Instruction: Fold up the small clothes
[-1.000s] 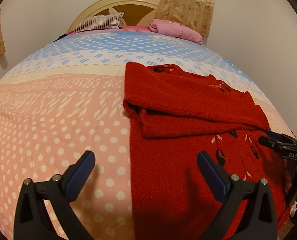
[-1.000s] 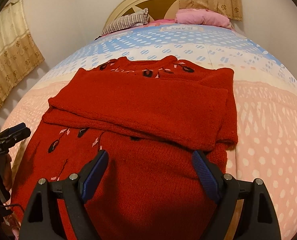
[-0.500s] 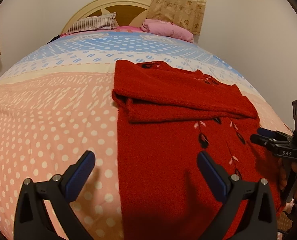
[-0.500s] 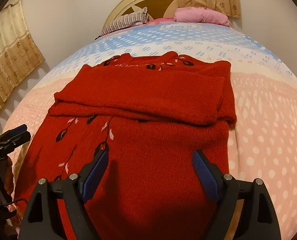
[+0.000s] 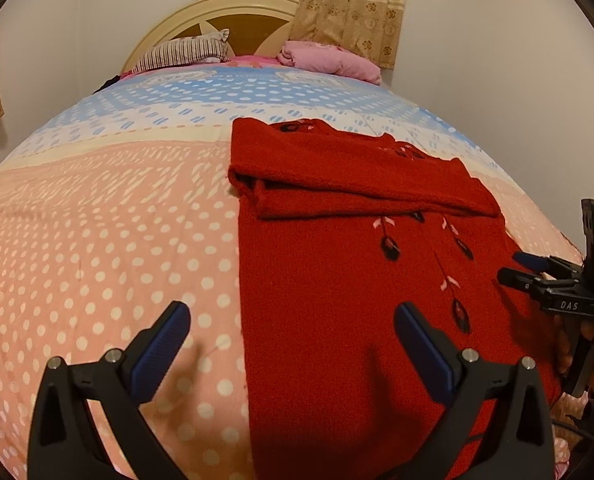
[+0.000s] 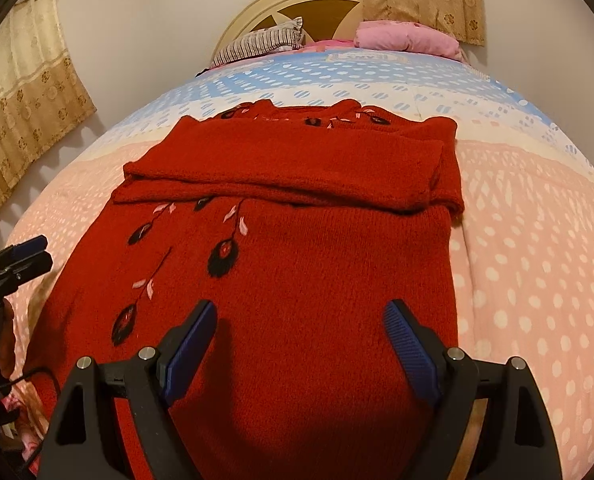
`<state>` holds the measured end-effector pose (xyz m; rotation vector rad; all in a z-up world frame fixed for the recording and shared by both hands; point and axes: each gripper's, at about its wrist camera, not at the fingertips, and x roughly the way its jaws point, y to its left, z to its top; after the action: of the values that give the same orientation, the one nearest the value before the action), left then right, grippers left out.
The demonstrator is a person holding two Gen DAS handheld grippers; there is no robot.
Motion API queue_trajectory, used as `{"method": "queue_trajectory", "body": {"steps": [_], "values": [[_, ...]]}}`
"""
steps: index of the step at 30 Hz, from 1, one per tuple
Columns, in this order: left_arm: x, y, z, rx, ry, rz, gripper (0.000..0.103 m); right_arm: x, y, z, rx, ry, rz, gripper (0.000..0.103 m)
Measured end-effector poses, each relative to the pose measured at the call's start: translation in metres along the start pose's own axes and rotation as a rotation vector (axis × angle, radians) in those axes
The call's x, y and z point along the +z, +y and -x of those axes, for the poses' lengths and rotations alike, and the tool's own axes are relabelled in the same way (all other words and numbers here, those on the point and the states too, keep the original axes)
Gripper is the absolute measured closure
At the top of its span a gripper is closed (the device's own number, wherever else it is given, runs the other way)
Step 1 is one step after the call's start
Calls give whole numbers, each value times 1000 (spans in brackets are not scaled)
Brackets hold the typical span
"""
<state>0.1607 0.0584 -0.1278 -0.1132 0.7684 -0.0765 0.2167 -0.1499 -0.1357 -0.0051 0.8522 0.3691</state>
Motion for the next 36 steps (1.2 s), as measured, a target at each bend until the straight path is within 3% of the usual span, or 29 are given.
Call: {"method": "queue_trajectory", "body": {"steps": [22, 36], "values": [[-44, 7, 49, -30, 42, -33, 0, -33, -8, 41, 30, 23, -22, 17], [-79, 6, 42, -109, 142, -21, 0, -56, -36, 82, 31, 2, -113, 17]]}}
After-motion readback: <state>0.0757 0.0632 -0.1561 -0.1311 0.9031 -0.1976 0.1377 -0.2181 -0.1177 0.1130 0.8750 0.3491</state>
